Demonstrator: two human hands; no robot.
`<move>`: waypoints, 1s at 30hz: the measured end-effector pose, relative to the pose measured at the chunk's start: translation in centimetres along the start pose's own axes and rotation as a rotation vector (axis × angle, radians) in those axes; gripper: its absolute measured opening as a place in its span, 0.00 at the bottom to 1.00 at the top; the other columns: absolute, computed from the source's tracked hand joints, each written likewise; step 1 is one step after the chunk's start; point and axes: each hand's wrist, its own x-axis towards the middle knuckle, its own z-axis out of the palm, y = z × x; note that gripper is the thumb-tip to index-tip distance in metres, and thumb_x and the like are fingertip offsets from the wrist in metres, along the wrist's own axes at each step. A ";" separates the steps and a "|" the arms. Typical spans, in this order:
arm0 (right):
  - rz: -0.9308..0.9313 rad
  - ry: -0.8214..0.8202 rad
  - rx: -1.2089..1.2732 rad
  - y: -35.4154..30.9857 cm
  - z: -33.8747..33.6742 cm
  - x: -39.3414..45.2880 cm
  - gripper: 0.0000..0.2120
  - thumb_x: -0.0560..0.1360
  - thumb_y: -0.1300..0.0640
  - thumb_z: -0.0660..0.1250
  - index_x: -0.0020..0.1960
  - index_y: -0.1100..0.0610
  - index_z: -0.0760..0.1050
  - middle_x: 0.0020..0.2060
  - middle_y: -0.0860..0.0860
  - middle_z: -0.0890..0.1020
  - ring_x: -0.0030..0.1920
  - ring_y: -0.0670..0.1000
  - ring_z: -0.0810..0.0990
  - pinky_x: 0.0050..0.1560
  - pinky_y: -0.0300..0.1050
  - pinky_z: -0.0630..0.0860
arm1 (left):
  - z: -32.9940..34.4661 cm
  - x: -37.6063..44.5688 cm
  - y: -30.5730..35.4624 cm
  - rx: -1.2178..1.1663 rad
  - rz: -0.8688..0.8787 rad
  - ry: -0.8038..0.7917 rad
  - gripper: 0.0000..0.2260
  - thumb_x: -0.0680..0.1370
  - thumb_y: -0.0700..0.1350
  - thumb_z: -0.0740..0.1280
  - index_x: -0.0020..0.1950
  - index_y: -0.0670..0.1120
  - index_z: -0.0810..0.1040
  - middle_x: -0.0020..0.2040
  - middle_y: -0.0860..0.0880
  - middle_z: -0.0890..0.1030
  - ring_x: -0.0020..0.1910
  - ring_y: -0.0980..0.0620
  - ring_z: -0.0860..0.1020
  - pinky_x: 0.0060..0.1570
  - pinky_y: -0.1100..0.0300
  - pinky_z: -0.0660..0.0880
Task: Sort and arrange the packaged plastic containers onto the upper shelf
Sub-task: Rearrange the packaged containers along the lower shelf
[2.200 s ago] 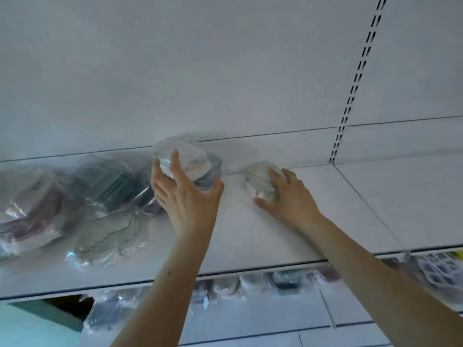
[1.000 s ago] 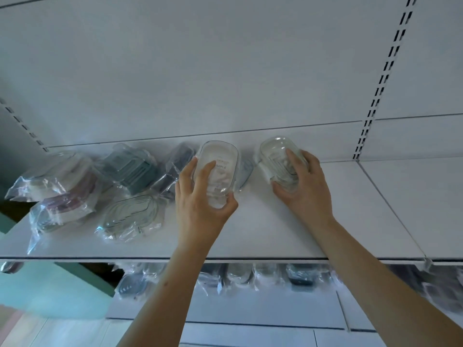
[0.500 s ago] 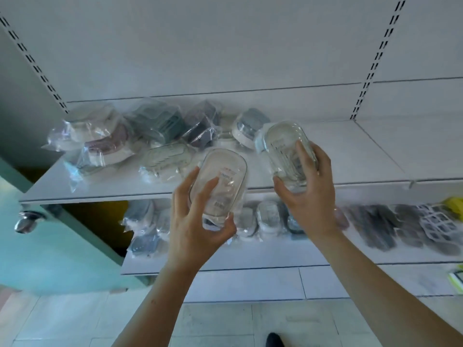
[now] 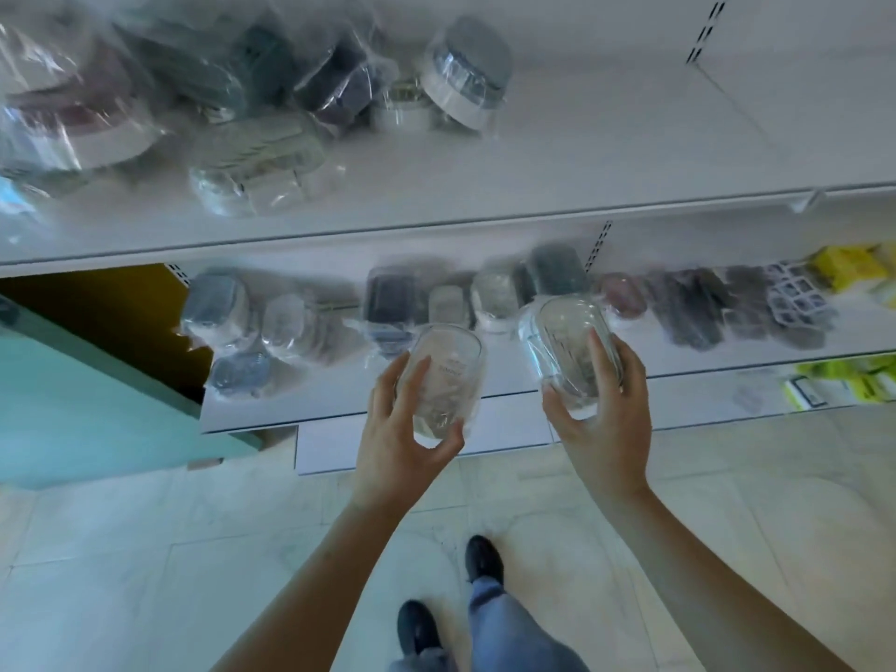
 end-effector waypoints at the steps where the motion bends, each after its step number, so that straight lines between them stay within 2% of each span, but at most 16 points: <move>1: 0.037 -0.012 -0.003 0.8 0.5 0.0 0.36 0.74 0.46 0.74 0.77 0.51 0.65 0.71 0.54 0.69 0.69 0.56 0.73 0.57 0.59 0.80 | 0.8 0.3 -0.5 0.010 -0.034 -0.014 0.36 0.71 0.58 0.70 0.77 0.52 0.65 0.76 0.53 0.63 0.72 0.49 0.69 0.56 0.45 0.80; 3: 0.096 -0.037 -0.010 2.3 1.6 0.2 0.36 0.73 0.47 0.75 0.77 0.50 0.66 0.71 0.53 0.70 0.67 0.55 0.73 0.55 0.58 0.81 | 2.6 1.0 -1.4 0.018 -0.102 -0.034 0.37 0.72 0.58 0.71 0.78 0.53 0.63 0.76 0.54 0.63 0.71 0.50 0.70 0.57 0.46 0.80; 7: 0.128 -0.120 -0.044 5.5 4.3 1.0 0.36 0.73 0.44 0.74 0.77 0.51 0.65 0.71 0.53 0.70 0.67 0.54 0.73 0.57 0.53 0.80 | 6.7 3.4 -2.6 0.013 -0.239 -0.057 0.37 0.73 0.58 0.71 0.79 0.55 0.60 0.75 0.56 0.62 0.70 0.51 0.70 0.61 0.47 0.78; 15: 0.134 -0.227 -0.067 12.1 9.7 2.1 0.37 0.74 0.41 0.71 0.78 0.53 0.65 0.70 0.56 0.71 0.67 0.54 0.72 0.60 0.50 0.78 | 15.3 9.2 -6.1 0.047 -0.360 -0.059 0.36 0.76 0.58 0.71 0.79 0.54 0.58 0.75 0.52 0.63 0.71 0.48 0.68 0.60 0.45 0.78; 20: 0.173 -0.249 -0.079 14.9 11.8 2.4 0.35 0.75 0.40 0.70 0.77 0.54 0.66 0.70 0.56 0.72 0.67 0.54 0.73 0.57 0.53 0.81 | 19.4 13.9 -7.9 0.056 -0.320 -0.070 0.34 0.77 0.59 0.69 0.79 0.51 0.60 0.76 0.48 0.63 0.69 0.47 0.70 0.61 0.47 0.78; 24: 0.183 -0.255 -0.097 16.6 12.8 2.8 0.35 0.75 0.41 0.70 0.77 0.52 0.65 0.70 0.56 0.71 0.67 0.54 0.73 0.56 0.50 0.81 | 22.2 18.0 -8.5 0.065 -0.278 -0.048 0.32 0.78 0.60 0.68 0.78 0.52 0.63 0.75 0.47 0.63 0.67 0.48 0.71 0.53 0.53 0.76; 30: 0.217 -0.247 -0.098 17.8 13.4 3.4 0.34 0.75 0.42 0.71 0.77 0.52 0.66 0.71 0.55 0.71 0.68 0.53 0.72 0.57 0.50 0.80 | 24.2 20.4 -9.2 0.090 -0.246 -0.031 0.32 0.78 0.61 0.67 0.79 0.54 0.60 0.77 0.47 0.61 0.72 0.45 0.67 0.53 0.51 0.77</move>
